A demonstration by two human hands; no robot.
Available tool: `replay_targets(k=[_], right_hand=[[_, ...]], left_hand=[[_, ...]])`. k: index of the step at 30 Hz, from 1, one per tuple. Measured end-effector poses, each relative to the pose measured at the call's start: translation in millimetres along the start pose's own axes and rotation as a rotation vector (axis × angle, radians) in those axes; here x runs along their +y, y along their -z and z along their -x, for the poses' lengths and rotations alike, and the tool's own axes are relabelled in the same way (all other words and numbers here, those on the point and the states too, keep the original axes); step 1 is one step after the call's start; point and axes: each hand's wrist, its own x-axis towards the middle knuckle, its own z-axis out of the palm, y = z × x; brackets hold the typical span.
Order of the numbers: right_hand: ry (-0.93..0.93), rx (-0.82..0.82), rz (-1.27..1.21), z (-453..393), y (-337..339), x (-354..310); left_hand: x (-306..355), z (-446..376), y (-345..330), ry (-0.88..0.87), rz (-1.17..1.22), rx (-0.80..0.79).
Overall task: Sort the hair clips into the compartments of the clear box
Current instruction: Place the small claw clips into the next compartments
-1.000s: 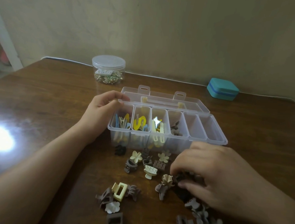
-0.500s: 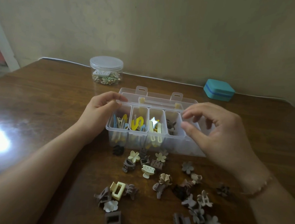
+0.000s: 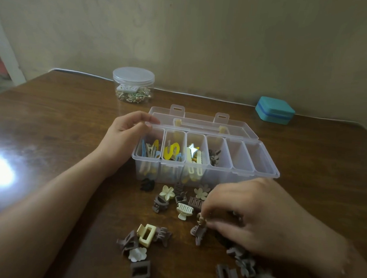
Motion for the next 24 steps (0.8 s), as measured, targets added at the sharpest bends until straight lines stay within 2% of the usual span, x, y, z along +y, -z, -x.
replay_targets(k=[3, 5, 7, 9, 13, 17, 20, 24], right_hand=[[-0.04, 0.134, -0.209, 2.0, 10.9, 3.4], [-0.102, 0.35, -0.326, -1.4, 20.2, 8.1], [-0.21, 0.556, -0.313, -11.4, 23.8, 15.1], [-0.292, 0.637, -0.238, -21.9, 19.9, 22.8], [-0.328, 0.576, -0.06, -23.3, 11.2, 30.8], [-0.207, 0.611, -0.079, -8.8, 21.5, 16.7], [-0.096, 0.408, -0.144, -3.8, 12.9, -0.8], [-0.114, 0.14, 0.093, -6.6, -7.2, -5.4]], left_hand=[[1.6, 0.4, -0.4, 0.001, 0.004, -0.001], [2.2, 0.8, -0.9, -0.004, 0.004, 0.0], [1.9, 1.2, -1.0, -0.005, -0.01, 0.003], [2.5, 1.5, -1.5, -0.009, -0.018, -0.002], [3.0, 1.4, -0.9, -0.009, -0.012, 0.0], [1.8, 1.7, -0.5, -0.022, -0.014, -0.011], [2.3, 1.6, -1.0, -0.019, -0.02, 0.004], [2.8, 1.3, -0.2, 0.005, -0.001, 0.005]])
